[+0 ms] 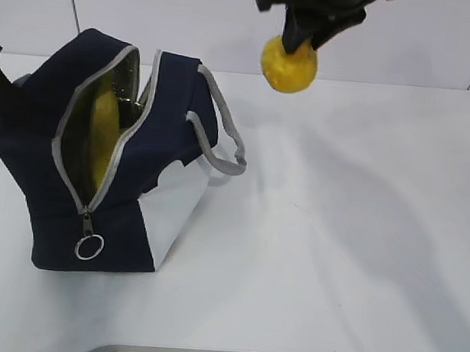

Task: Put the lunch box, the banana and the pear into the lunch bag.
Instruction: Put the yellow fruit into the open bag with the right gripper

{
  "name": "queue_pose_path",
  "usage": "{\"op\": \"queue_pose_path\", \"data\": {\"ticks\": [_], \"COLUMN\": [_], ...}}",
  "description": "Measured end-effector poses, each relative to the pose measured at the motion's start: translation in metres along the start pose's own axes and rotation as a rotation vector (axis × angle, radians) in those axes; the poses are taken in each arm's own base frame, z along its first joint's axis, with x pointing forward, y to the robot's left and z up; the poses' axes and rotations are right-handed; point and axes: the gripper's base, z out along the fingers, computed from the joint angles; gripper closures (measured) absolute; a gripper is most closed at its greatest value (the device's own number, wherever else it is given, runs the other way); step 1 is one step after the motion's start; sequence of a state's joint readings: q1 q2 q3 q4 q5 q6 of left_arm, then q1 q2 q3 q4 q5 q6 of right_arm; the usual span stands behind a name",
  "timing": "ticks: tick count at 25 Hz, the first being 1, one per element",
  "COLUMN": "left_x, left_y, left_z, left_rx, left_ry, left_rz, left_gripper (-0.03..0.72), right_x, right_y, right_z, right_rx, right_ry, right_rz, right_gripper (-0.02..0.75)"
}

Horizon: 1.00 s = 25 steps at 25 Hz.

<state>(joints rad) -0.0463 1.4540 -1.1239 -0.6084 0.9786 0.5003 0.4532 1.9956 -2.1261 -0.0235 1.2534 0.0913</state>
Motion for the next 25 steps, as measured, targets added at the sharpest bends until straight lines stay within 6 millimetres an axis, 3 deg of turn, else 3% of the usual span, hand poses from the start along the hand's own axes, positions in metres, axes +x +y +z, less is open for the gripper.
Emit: {"op": "queue_pose_path", "data": {"ticks": [4,8,19,22,25], "left_x": [0.0,0.0,-0.001,0.0,0.0], "left_y": [0.0,-0.001,-0.002,-0.003,-0.003], "left_z": [0.0,0.0,0.0,0.0,0.0], "left_rx": [0.0,0.006,0.024,0.029,0.031], "left_ry": [0.0,-0.003,-0.008,-0.004,-0.003], "left_rz": [0.0,-0.004,-0.017,-0.018,-0.019], "left_gripper": [0.688,0.688,0.688,0.688,0.688], "right_x": [-0.005,-0.008,-0.006,-0.005,-0.008], "right_y": [0.026,0.046,0.066,0.066,0.066], "right_z": [-0.021,-0.018,0.068,0.077,0.073], "right_rx": [-0.291,-0.507,-0.609,-0.608,-0.614], "right_ry": [-0.039,-0.063,0.031,0.042,0.025], "right_rz": [0.014,-0.004,0.031,0.034,0.029], "right_gripper": [0.489,0.49,0.486,0.405,0.23]}}
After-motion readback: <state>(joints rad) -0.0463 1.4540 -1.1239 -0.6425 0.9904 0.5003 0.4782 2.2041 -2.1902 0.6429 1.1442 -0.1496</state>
